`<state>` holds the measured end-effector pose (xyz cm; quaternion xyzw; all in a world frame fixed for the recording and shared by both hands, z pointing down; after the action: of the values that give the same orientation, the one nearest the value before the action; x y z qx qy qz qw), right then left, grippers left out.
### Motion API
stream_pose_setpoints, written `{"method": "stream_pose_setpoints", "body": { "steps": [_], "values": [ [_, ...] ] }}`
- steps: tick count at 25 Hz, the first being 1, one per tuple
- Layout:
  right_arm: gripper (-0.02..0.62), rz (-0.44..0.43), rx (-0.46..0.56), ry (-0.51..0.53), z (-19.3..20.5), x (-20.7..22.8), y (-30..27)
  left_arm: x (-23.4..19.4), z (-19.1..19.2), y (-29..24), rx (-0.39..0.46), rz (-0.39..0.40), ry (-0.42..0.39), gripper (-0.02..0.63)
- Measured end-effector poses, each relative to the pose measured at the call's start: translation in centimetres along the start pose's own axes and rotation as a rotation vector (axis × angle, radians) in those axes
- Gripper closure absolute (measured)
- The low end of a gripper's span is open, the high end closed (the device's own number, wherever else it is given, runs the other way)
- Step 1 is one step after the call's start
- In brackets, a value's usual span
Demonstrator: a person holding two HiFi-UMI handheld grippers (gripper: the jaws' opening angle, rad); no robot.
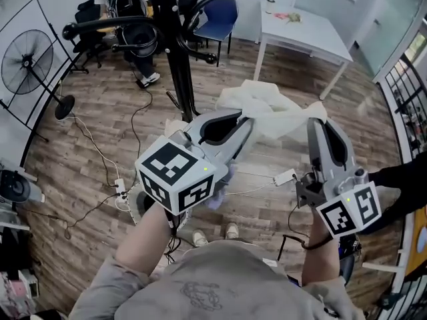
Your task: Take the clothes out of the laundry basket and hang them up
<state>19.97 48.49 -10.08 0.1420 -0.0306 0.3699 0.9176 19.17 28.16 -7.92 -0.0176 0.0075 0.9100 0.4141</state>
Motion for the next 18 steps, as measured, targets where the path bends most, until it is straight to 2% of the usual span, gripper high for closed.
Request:
{"method": "stream_pose_setpoints", "body": {
  "steps": [4,8,14,18],
  "values": [
    [0.554,0.017,0.057,-0.01,-1.0,1.8,0.6,1.0,0.2,-2.1,-0.006,0.029,0.001,0.578],
    [0.554,0.004,0.033,-0.004,-1.0,3.4,0.1,0.9,0.9,-3.8,-0.024,0.012,-0.008,0.578],
    [0.554,-0.035,-0.032,-0.026,0.9,7.0,-1.0,0.8,2.8,-5.5,-0.038,-0.074,0.004,0.578],
    [0.554,-0.092,-0.077,-0.049,1.7,8.7,-5.1,-0.6,3.1,-5.7,-0.061,-0.172,-0.016,0.578]
  ]
}}
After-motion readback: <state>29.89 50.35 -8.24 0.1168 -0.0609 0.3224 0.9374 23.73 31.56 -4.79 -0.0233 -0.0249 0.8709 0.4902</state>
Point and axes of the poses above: the fingertips, and each gripper's own axes: y backward along the fingers, x to its right, z out of its underside, the point moved 7 cm from there along y, backward along the fingers, and after that the axes turned 5 degrees about -y, right-handed, at the moved point
